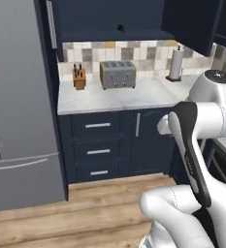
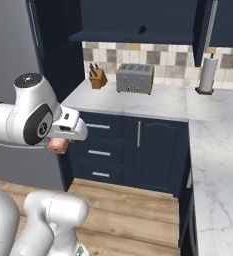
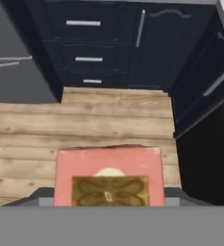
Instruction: Pick up the bar soap and dish brush from the sink, and place them back in the cabinet, and close the cabinet doors.
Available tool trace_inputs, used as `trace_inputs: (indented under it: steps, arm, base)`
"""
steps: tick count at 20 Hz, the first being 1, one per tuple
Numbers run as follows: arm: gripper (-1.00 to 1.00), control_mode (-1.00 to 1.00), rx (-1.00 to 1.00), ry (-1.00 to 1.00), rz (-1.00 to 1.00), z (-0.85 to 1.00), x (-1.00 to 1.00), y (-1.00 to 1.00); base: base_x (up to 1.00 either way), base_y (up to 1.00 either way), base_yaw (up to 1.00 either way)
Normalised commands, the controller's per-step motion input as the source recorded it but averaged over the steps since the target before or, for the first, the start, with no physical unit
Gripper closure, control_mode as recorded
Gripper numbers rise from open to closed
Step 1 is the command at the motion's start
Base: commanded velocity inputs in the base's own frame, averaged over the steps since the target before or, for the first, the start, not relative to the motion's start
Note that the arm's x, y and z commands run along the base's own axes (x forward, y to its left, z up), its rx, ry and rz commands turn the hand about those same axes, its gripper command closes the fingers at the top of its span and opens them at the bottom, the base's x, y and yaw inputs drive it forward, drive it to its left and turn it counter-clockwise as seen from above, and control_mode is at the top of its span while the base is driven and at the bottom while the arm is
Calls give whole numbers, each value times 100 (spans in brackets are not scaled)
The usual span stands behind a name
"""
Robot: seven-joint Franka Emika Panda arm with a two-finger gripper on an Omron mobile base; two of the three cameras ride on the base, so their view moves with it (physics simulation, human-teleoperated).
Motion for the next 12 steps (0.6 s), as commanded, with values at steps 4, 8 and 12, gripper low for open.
trace_inputs:
  steps: [4,8,12]
  arm:
    - [100,100,0,0,0,0,0,0]
    - [100,100,0,0,0,0,0,0]
    - [100,100,0,0,0,0,0,0]
  base:
    - [58,-1,-15]
    - [66,-5,-9]
    - [71,-22,-4]
